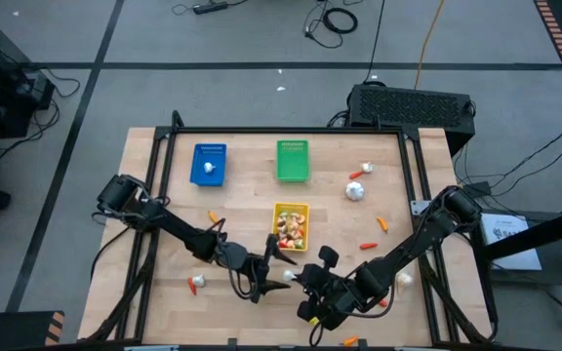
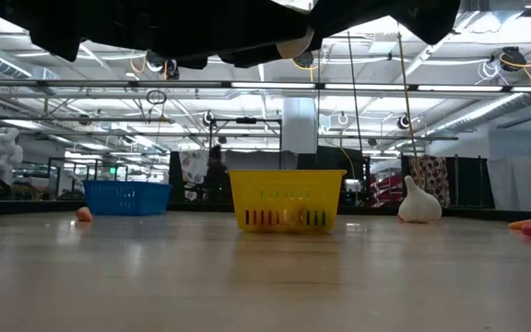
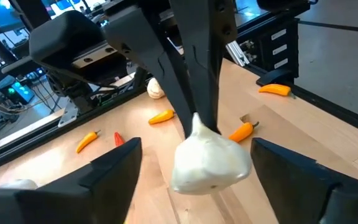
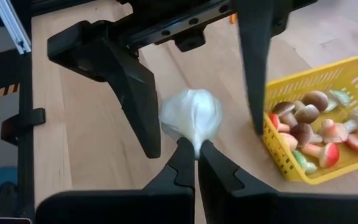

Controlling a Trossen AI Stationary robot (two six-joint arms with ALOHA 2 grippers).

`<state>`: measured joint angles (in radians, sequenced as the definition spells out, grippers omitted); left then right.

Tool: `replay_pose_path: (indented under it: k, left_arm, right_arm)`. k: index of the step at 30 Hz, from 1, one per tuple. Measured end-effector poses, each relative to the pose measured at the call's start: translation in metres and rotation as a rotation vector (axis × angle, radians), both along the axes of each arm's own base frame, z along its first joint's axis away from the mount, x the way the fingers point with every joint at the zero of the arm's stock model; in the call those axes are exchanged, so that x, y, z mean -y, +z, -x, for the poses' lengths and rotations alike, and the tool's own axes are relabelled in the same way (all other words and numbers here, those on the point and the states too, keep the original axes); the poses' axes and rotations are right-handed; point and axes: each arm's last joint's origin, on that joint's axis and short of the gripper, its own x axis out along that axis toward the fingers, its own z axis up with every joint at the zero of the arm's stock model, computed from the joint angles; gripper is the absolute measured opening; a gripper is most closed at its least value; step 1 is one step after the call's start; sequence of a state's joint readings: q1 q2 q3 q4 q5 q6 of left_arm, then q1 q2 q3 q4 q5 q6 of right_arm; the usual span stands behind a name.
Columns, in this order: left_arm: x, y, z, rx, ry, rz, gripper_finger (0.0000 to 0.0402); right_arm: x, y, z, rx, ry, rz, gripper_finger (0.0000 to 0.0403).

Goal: Sort produce into baskets
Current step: Put the white garlic into the blue bin

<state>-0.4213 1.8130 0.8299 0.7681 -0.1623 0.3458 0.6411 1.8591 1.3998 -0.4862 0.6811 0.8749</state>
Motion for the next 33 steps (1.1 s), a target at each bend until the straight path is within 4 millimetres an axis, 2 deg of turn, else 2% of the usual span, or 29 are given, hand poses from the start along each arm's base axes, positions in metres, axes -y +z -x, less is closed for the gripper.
replay_pose_path:
  k: [11,20,25,33]
  left_arm:
    - [0.0,0.0,0.0,-0.001,0.0,0.001,0.0207]
    - [0.0,0.0,0.0,-0.001,0.001,0.002,0.0161]
    - [-0.0001,0.0,0.0,-0.007,0.008,0.027,0.0156]
    - [-0.0041,0.0091,0.0049,-0.049,0.077,0.045,0.0155]
  right_arm:
    - [0.0011,-0.0001,0.0003,0.005,-0.016,0.02,0.0]
    - [0.0011,-0.0002,0.0006,0.013,-0.04,-0.007,0.0004]
    - [0.0012,-0.0003,0.0006,0.014,-0.045,-0.012,0.0038]
    - [0.0015,-0.0008,0.001,0.005,-0.043,-0.01,0.0126]
